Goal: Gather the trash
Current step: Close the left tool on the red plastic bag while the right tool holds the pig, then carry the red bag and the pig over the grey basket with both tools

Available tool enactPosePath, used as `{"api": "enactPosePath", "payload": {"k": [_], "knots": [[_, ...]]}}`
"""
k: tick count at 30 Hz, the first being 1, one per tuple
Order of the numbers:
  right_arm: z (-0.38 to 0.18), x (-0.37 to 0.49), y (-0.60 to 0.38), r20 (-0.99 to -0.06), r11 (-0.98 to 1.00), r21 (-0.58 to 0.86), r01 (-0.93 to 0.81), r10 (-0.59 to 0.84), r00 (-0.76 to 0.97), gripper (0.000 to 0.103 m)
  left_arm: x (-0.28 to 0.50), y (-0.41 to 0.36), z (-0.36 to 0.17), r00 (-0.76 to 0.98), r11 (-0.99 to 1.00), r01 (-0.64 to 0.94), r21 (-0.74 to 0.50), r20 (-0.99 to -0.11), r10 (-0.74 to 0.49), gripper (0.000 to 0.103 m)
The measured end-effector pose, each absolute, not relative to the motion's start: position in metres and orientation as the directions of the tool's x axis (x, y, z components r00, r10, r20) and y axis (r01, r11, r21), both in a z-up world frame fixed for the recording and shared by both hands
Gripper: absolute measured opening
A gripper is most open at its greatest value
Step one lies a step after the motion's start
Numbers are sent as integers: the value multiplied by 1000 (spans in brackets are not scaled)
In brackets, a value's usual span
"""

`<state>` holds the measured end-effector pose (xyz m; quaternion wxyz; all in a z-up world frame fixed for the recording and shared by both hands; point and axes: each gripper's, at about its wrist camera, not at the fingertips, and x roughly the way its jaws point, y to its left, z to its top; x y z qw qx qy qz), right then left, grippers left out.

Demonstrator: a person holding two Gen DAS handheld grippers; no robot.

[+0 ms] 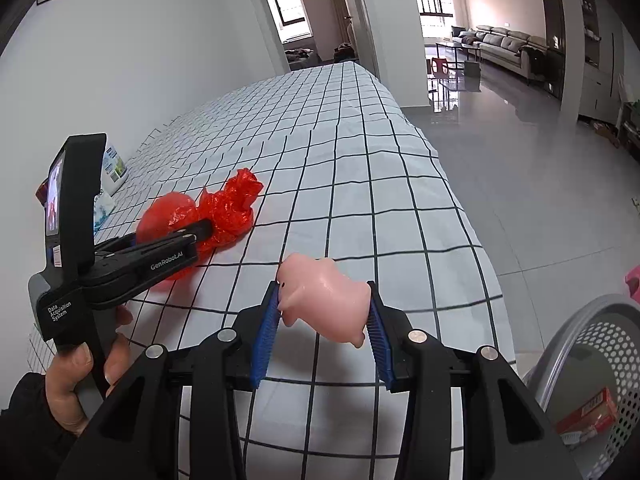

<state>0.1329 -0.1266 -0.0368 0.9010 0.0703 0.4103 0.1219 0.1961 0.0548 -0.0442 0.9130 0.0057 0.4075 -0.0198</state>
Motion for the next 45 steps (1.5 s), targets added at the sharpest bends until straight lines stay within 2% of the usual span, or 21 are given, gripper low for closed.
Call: {"api": "enactPosePath", "payload": {"k": [2,5,8,25,31,45], "knots": [[-37,129,-129,-721,961,230,-156,276,636,40,193,51,-43,674,999,54,-6,-737,-41,26],[-35,125,-134,-718,961,234,-147,273,641,40,186,45,-39,686,998,59,-7,-726,-46,18],[-33,118,-138,-713,962,235,-137,267,648,40,180,45,-32,696,998,61,-11,-716,-51,15],[-32,71,-179,-688,966,253,-58,222,691,40,116,13,-5,735,990,141,-30,-666,-125,15],[-32,44,-207,-678,966,260,-9,189,710,40,87,-20,1,738,981,192,-24,-656,-160,15],[-37,-40,-315,-663,944,278,179,54,747,40,29,-129,8,692,921,388,-48,-645,-325,15]]}}
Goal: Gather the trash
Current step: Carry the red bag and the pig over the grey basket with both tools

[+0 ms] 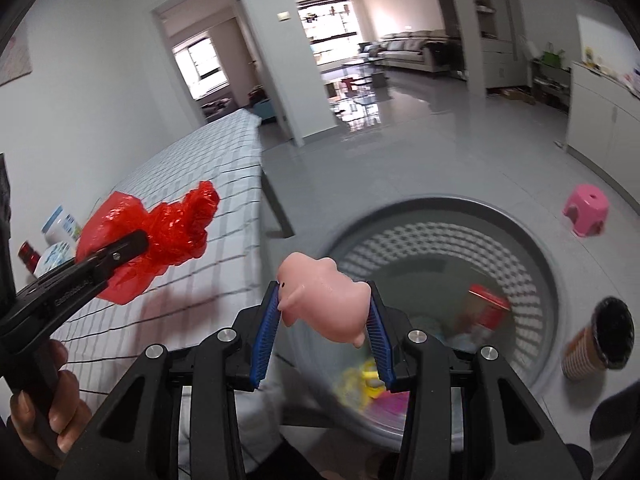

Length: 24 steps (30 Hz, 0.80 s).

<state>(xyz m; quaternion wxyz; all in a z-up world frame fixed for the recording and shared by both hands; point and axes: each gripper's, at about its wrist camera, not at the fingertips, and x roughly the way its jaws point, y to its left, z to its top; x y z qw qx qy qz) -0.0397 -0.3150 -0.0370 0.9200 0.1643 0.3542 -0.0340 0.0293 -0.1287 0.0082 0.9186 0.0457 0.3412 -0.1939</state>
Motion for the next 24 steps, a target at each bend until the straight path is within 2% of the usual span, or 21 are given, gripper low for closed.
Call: {"api": "enactPosePath", "payload": {"k": [12,24], "knots": [[-63,-74,-386,-697,892,295,343,-44,715,41,8,-209,-17,594,841,539,-47,-687,-419,15],[-83,-53,-397,-741,897,278,343,-27,671,41,25,-242,-40,537,826,561,-54,-736,-413,16]]}}
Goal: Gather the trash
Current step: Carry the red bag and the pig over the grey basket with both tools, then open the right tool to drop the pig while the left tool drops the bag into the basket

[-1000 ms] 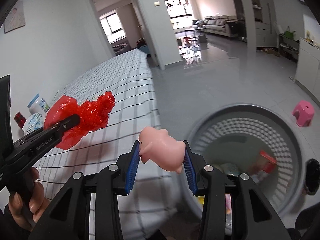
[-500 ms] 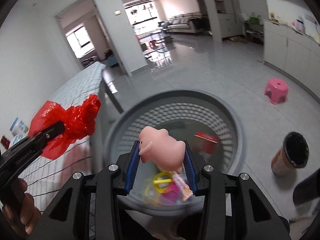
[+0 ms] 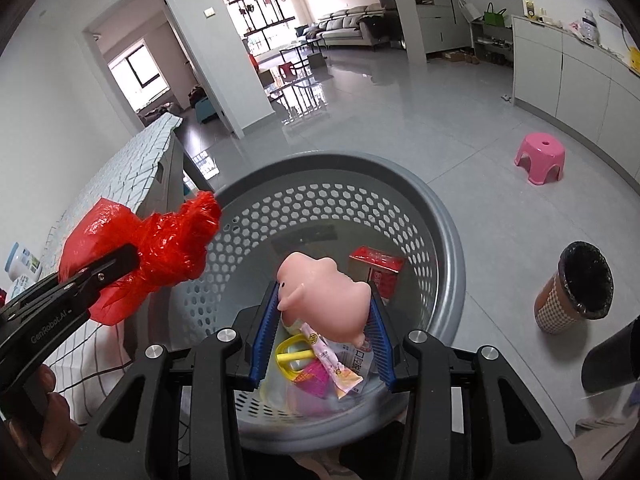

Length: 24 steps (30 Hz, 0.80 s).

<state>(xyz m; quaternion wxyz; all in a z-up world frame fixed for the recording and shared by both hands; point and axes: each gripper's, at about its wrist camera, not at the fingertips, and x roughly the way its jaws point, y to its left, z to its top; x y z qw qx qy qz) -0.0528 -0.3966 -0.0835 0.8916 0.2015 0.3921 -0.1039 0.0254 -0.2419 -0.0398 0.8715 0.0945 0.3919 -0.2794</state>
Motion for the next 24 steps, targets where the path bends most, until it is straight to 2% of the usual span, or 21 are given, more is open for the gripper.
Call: {"api": "enactPosePath", "payload": {"k": [6,8,9,10,12,14,24], "knots": [[-82,-48,-396,-740,902,272,335,-26,672,42,26,-243,-40,551,835,549,-43,-733,-400,26],[-81,-48,-395,-737,902,270,336,-31,675,46,26,-243,-40,554,838,544,-42,-732,-396,30],[-81,-48,-396,-735,902,269,337,-34,677,52,26,-243,-40,554,839,543,-42,-733,-395,32],[-80,-49,-396,-731,902,269,338,-38,682,56,27,-243,-40,554,840,541,-42,-734,-393,35],[-79,-50,-395,-728,901,270,339,-39,684,56,27,-242,-40,555,843,536,-43,-735,-390,41],[-78,-49,-396,-730,901,269,341,-40,683,56,27,-241,-40,562,847,530,-45,-730,-390,59],[-78,-54,-394,-732,896,275,349,-40,680,56,23,-237,-36,574,852,521,-43,-721,-387,64]]}}
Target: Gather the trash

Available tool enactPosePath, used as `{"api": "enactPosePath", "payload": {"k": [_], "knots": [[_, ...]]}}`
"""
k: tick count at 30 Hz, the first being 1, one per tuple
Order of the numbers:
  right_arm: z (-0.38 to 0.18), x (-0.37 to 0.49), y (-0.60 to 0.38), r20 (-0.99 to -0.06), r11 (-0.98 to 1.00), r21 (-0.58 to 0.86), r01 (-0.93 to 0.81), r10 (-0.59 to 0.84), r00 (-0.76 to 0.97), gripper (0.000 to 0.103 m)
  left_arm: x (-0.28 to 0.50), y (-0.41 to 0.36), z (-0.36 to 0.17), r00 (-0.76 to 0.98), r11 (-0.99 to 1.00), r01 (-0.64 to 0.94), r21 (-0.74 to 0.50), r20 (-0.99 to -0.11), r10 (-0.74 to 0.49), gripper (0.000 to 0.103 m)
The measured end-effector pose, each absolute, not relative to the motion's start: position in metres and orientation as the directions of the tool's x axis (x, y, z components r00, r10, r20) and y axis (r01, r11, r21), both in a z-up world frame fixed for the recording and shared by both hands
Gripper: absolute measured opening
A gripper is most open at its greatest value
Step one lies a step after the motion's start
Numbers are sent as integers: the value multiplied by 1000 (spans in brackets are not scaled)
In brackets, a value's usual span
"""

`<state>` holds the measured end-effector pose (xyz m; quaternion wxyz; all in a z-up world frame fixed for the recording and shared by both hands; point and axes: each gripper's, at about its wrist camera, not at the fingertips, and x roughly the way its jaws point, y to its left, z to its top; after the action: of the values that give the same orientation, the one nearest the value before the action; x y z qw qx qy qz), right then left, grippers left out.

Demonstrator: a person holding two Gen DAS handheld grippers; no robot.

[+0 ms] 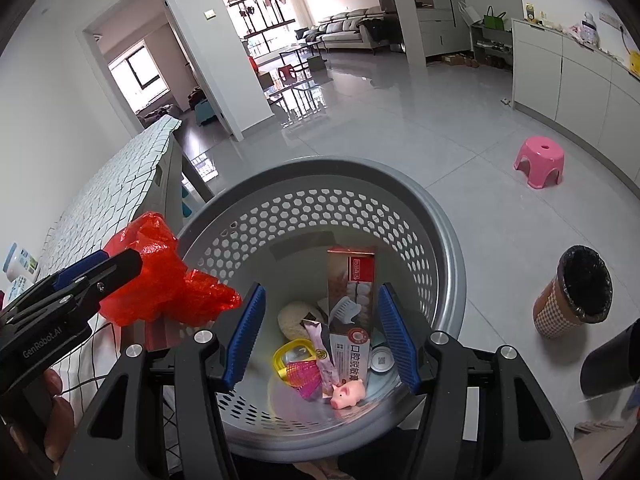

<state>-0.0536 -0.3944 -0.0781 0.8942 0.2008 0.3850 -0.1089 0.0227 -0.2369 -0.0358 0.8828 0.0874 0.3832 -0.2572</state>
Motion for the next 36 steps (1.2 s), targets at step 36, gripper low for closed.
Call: {"api": "enactPosePath", "payload": {"k": [36], "knots": [[-73,-74,-394,-715,888,274,369,-68,695,62,13,-235,-14,625,856,515,-37,-668,-405,91]]}}
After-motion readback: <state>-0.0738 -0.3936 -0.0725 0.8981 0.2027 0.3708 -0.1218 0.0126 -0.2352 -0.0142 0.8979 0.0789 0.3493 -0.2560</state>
